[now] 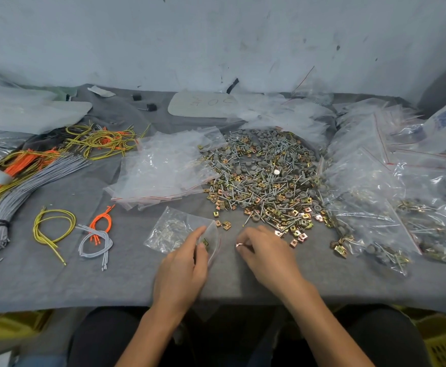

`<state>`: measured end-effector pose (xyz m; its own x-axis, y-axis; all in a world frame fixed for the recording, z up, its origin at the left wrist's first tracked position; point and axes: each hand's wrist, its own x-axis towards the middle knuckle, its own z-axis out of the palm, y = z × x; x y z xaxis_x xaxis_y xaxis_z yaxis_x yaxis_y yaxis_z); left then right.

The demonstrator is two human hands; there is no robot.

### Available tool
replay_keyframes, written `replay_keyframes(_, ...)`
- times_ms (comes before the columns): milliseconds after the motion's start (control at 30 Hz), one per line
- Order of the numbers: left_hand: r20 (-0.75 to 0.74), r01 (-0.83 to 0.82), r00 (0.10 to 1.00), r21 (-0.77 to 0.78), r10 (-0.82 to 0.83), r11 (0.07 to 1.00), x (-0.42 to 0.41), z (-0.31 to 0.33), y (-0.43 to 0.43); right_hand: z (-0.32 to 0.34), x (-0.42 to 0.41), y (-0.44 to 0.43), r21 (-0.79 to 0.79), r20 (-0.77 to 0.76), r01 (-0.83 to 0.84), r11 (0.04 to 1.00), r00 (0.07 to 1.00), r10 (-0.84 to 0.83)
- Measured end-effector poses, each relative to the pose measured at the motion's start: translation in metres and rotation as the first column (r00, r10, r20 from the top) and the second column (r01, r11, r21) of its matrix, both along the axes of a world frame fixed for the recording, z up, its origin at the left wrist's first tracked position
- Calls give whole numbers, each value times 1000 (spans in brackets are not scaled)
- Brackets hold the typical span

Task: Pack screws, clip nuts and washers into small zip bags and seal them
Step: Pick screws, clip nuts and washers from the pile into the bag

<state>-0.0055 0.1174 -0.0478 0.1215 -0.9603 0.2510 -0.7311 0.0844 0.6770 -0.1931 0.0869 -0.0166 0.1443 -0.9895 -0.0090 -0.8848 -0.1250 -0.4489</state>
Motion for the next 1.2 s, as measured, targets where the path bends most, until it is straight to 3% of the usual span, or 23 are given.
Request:
replay_keyframes(200,9,14,1000,7,-14,1000,1,-1,1,0,25,10,-18,308,16,1000,951,-10)
replay_keyframes(267,21,26,999,9,-26,1000,1,-2,1,-1,37,13,-43,342,35,998,939,-18)
replay_keyframes(567,-15,28,999,-7,-28,1000,3,-4,0,0,53,16,-157,222,67,985,975,-31)
replay_keyframes(967,-127,25,991,-76,-34,997,4,-5,2,-9,67,19,-318,209,93,944,978,-26)
replay_keyframes(1200,-176,10,984,-76,-23,997,6,-7,1,-9,66,13,-225,146,-46,973,986,81)
